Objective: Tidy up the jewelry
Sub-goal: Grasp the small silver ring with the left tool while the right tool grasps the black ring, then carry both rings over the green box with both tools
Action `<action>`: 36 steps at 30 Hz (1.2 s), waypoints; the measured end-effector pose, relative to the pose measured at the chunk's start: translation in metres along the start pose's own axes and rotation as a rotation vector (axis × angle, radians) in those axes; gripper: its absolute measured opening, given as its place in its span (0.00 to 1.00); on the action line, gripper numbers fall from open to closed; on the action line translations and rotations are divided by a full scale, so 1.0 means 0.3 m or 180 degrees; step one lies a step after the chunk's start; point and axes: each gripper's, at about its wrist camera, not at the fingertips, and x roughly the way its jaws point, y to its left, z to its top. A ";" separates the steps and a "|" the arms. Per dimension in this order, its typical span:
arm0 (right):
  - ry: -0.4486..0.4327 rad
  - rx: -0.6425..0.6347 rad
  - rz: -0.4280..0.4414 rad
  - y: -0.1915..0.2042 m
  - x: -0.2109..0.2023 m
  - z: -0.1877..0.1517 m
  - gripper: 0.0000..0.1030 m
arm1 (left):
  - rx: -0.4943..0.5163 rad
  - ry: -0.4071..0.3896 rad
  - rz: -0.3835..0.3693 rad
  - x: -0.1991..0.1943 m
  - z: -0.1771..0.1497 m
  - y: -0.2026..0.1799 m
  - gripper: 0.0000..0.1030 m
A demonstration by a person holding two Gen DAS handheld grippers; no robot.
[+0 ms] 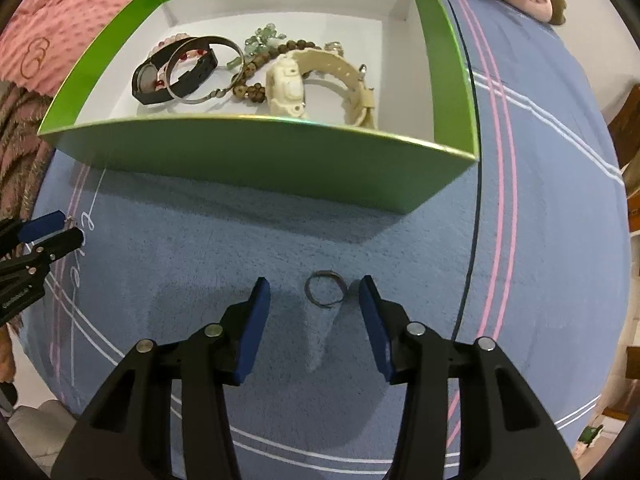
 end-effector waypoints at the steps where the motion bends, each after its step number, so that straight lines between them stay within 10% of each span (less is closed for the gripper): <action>1: -0.0007 -0.0009 0.0011 0.012 0.003 0.004 0.31 | -0.0006 -0.0002 0.0000 0.001 -0.006 0.002 0.38; 8: -0.0018 0.0022 0.0095 0.022 -0.002 -0.014 0.19 | -0.0115 -0.0017 -0.0102 -0.013 -0.015 0.051 0.21; 36: -0.0054 -0.0009 0.0148 0.009 -0.011 -0.007 0.19 | 0.0081 -0.0049 0.0013 -0.029 -0.054 -0.096 0.20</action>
